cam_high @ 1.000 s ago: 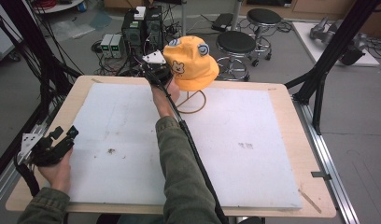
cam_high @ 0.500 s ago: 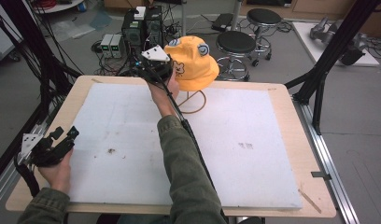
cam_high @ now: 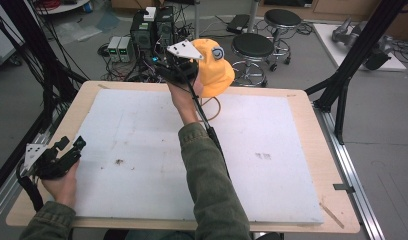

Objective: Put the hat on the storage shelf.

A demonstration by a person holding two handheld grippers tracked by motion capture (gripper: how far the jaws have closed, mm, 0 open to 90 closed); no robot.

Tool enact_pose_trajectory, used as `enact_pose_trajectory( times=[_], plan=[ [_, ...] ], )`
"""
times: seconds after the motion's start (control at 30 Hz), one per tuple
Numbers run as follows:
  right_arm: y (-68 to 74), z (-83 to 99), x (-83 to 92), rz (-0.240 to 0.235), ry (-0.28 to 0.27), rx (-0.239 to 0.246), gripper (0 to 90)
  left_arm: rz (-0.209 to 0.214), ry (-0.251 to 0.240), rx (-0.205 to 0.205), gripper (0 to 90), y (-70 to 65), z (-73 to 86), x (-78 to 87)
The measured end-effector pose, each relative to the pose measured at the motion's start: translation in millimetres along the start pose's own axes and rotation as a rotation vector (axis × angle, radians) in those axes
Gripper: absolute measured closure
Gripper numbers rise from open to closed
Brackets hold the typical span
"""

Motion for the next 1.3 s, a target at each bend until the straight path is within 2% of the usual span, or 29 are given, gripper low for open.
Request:
enact_pose_trajectory(
  times=[0.2, 0.3, 0.37, 0.5, 0.93, 1.3],
  plan=[
    [-7.0, -3.0, 16.8, 0.001, -0.003, 0.017, 29.9, 0.000, 0.002, -0.001, 41.7, 0.1, 0.0, 0.7],
    [-12.9, -0.5, 27.1, 0.002, -0.020, -0.013, 29.9, 0.002, 0.003, -0.002, 41.8, -0.9, 0.4, 0.5],
    [-18.6, 3.4, 31.2, 0.007, -0.001, -0.024, 29.8, 0.003, 0.005, -0.004, 41.8, -1.4, 0.3, 0.8],
    [-29.3, 9.3, 43.3, 0.014, -0.012, -0.042, 29.8, -0.003, 0.001, -0.005, 41.8, -1.6, 0.2, 0.7],
    [-54.2, 54.5, 86.1, 0.014, 0.021, -0.086, 29.4, -0.005, 0.003, -0.008, 41.7, -2.1, 0.5, 0.8],
    [-73.3, 78.3, 114.3, 0.026, 0.074, -0.079, 28.6, -0.001, 0.004, -0.011, 41.7, -2.6, 0.9, 0.5]
  ],
)
Point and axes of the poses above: each handheld gripper's, and its own axes: x roughly backward along the jaws, z roughly out of its underside, y roughly to its left, the point moved 6 cm from there along -x, roughly forward along the jaws, and after that the axes turned 1 degree about -y, right-handed, at the moved point
